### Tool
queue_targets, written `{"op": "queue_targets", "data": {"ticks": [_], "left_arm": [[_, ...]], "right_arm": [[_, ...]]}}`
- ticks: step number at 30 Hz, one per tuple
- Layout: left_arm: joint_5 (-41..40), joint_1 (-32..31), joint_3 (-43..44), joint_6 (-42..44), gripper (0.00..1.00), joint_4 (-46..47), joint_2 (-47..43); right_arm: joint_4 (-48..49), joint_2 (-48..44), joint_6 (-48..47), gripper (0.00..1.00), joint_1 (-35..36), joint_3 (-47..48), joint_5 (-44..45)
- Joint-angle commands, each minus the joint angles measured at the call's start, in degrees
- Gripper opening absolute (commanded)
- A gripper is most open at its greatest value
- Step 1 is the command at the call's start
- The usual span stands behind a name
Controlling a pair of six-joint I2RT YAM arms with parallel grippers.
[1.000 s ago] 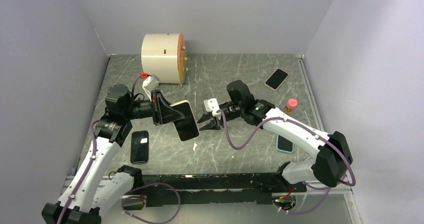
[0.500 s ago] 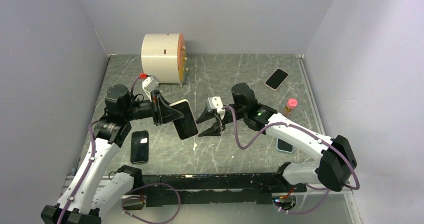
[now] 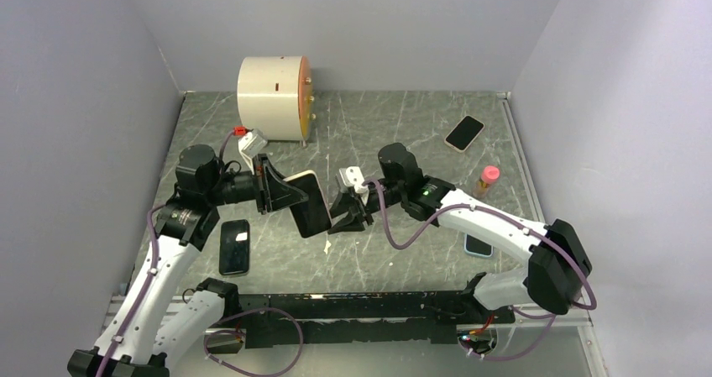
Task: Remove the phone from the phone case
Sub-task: Remove the phone case from the phone.
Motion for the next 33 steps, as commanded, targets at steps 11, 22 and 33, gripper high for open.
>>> {"op": "queue_targets", "data": {"ticks": [11,22,33], "left_arm": [[4.9,-0.02,1.04,-3.22,0.03,7.44,0.38],[9.95,-0.02,1.16,-5.76,0.02,8.71,5.59],[13.62,0.07,0.76,-7.28,0.02,10.93,7.86]], "right_arm": [[-7.4,1.46,-13.26,0.0,0.56,3.77,2.79],[-13.37,2.4,-25.96,0.0,0.85,7.0,9.75],[-10.03,1.29,-32.59,0.0,3.08,6.87,17.25]]}}
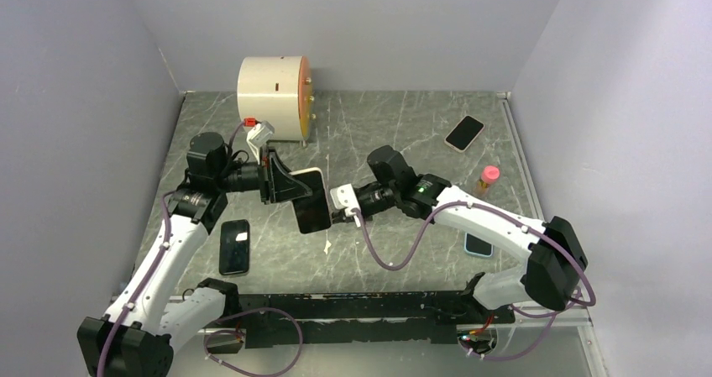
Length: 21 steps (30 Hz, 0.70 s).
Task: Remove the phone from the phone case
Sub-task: Remove the phone case from the phone.
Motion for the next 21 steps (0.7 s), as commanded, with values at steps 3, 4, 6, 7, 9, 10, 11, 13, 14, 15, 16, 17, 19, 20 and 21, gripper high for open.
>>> {"op": "queue_targets", "data": {"ticks": [3,4,6,7,9,10,11,13,14,15,16,17,19,20,21], "left_arm": [[6.91,-0.52,0.23,-8.56,0.03,6.13,0.93],[7.08,-0.52,0.11,-8.74,0.03,6.42,0.83],[7.5,-0.45,-0.18,-9.32,0.02,7.41,0.87],[7.55,-0.41,-0.21,-9.26,0.02,7.39,0.89],[7.83,-0.26,-0.38,-9.44,0.02,7.55,0.91],[7.6,-0.12,-0.39,-9.57,0.03,7.66,0.97],[7.52,0.03,-0.43,-9.48,0.03,7.43,0.97],[7.46,0.25,-0.49,-9.64,0.03,7.62,1.0],[6.8,0.41,-0.22,-8.71,0.03,5.86,0.86],[5.96,0.51,0.19,-7.51,0.02,4.03,0.61],[5.14,0.61,0.72,-5.42,0.02,1.84,0.36],[4.11,0.62,1.32,-3.51,0.02,-0.52,0.03],[2.71,0.62,2.4,-0.75,0.02,-3.73,-0.97],[2.35,0.66,2.93,0.29,0.03,-4.46,-1.45],[1.99,0.63,3.02,0.93,0.02,-4.74,-2.03]], "right_arm": [[7.12,-0.38,-9.67,0.0,1.78,2.43,8.34],[7.6,-0.4,-10.03,0.0,2.0,2.36,9.0],[8.06,-0.53,-10.88,0.0,2.36,2.17,10.72],[8.21,-0.54,-11.11,0.0,2.44,2.17,11.34],[8.49,-0.46,-11.36,0.0,2.47,2.15,12.15],[8.5,-0.41,-11.31,0.0,2.49,2.16,12.09],[8.61,-0.37,-11.06,0.0,2.47,2.08,11.92],[9.48,-0.45,-10.01,0.0,2.47,1.49,11.23],[10.08,-0.72,-9.26,0.0,2.47,0.91,10.9],[11.1,-1.16,-7.9,0.0,2.47,0.15,10.72],[12.55,-1.85,-6.29,0.0,2.38,-1.05,10.98],[13.74,-2.64,-4.74,0.02,2.27,-2.34,11.51],[15.03,-4.43,-1.59,0.07,1.77,-4.54,11.51],[15.13,-5.63,0.06,0.12,1.29,-5.32,10.89],[15.17,-6.58,2.0,0.17,0.92,-6.57,9.84]]}}
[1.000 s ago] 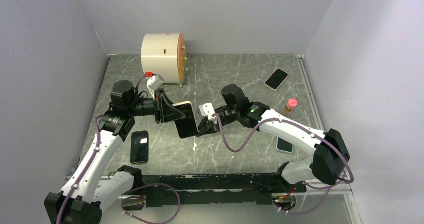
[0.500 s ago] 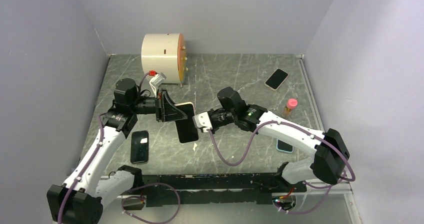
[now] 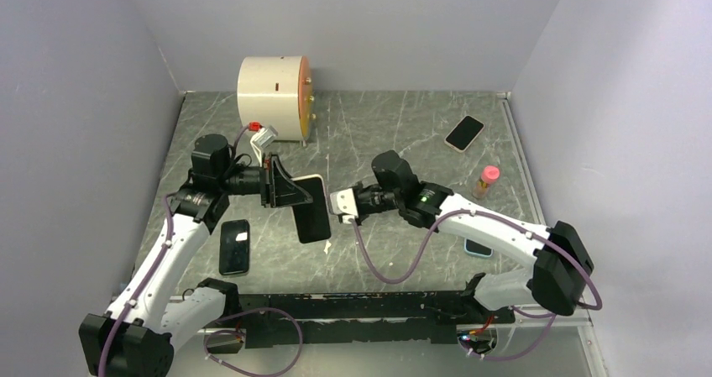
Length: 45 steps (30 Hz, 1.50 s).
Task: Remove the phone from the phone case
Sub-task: Remove the phone case from the phone.
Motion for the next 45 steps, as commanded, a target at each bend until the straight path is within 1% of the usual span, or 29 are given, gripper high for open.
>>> {"op": "queue_targets", "data": {"ticks": [1,2,5,8,10,16,19,22,26,32,34,36,41,45], "left_arm": [[-1.23,0.27,3.79,5.08,0.03,-2.77,-3.79],[-1.09,0.27,3.46,4.77,0.03,-1.52,-4.42],[-0.7,0.27,2.9,4.35,0.03,0.72,-5.29],[-0.52,0.28,3.86,5.91,0.03,-1.18,-4.42],[0.17,0.27,4.11,5.81,0.03,-1.24,-3.58],[0.76,0.27,2.18,0.9,0.02,4.78,-3.87],[1.18,0.23,1.47,-1.18,0.03,7.14,-3.91],[1.66,0.19,0.53,-3.78,0.02,9.81,-3.89],[2.14,0.1,-1.82,-8.3,0.03,16.54,-4.23],[3.88,-0.41,-4.18,-14.21,0.03,24.87,-4.06],[4.28,-0.43,-4.62,-15.3,0.03,26.33,-4.28],[4.51,-0.43,-4.51,-15.65,0.03,26.44,-4.48],[4.2,-0.43,-3.61,-13.63,0.02,23.22,-4.6],[4.64,-0.41,-3.92,-15.26,0.02,25.12,-3.74]], "right_arm": [[5.83,-5.83,9.19,0.23,-1.36,-4.45,-2.85],[6.76,-6.67,12.03,0.28,-1.53,-5.41,-3.49],[8.57,-8.59,18.05,0.38,-1.52,-7.64,-5.37],[8.79,-10.03,21.27,0.4,-1.56,-9.24,-6.91],[10.63,-10.99,23.08,0.41,-1.86,-10.79,-8.09],[21.24,-12.83,29.66,0.41,-2.62,-15.2,-12.55],[23.53,-12.33,31.75,0.41,-2.63,-15.15,-14.22],[26.3,-11.47,34.29,0.41,-2.62,-15.08,-14.49],[29.87,-10.59,37.33,0.41,-2.81,-15.34,-13.14],[31.63,-9.81,39.17,0.39,-3.4,-15.82,-12.01],[31.58,-9.71,39.1,0.37,-3.95,-16.26,-12.17],[31.48,-9.71,38.88,0.36,-4.69,-16.85,-13.21],[29.96,-9.97,36.77,0.36,-5.79,-17.76,-15.78],[28.19,-10.23,34.58,0.36,-5.78,-17.47,-17.69]]}}
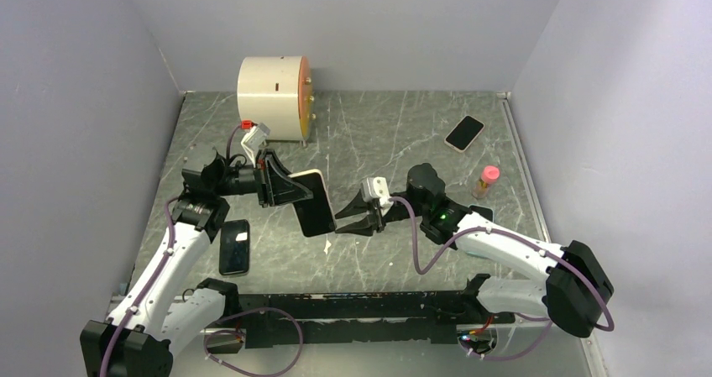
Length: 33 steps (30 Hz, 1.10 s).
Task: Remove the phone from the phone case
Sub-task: Remove the phone case from the phone.
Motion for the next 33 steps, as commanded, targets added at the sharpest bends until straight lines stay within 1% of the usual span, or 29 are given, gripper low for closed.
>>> {"op": "queue_targets", "data": {"ticks": [1,5,10,14,18,24,29,33], "left_arm": [[3.63,-0.54,1.4,-4.4,0.03,4.38,-0.59],[3.32,-0.59,1.61,-3.85,0.03,3.93,-0.48],[3.58,-0.84,1.41,-4.53,0.02,4.86,-0.27],[2.79,-0.98,1.96,-1.85,0.03,1.28,-0.48],[2.22,-0.98,2.6,0.16,0.02,-1.47,-0.82],[2.82,-1.16,2.2,-1.85,0.02,1.69,-0.32],[2.06,-1.3,2.78,-0.12,0.02,-1.09,-0.68],[1.71,-1.47,2.85,0.35,0.03,-1.62,-0.76]], "right_arm": [[-0.47,-0.17,-3.54,0.36,-0.76,-0.19,-1.25],[-1.67,-0.27,-4.68,0.36,-0.74,0.19,-1.06],[0.37,-0.02,-2.38,0.36,-1.06,0.41,0.25],[0.33,0.26,-1.73,0.36,-1.09,0.96,-2.05],[-1.27,-0.3,-1.94,0.39,-1.02,0.83,-4.15],[0.27,-0.58,-0.27,0.4,-1.09,0.43,-4.36],[0.57,0.3,0.21,0.4,-1.09,1.63,-6.33],[1.39,0.6,1.15,0.4,-1.09,2.14,-7.13]]}}
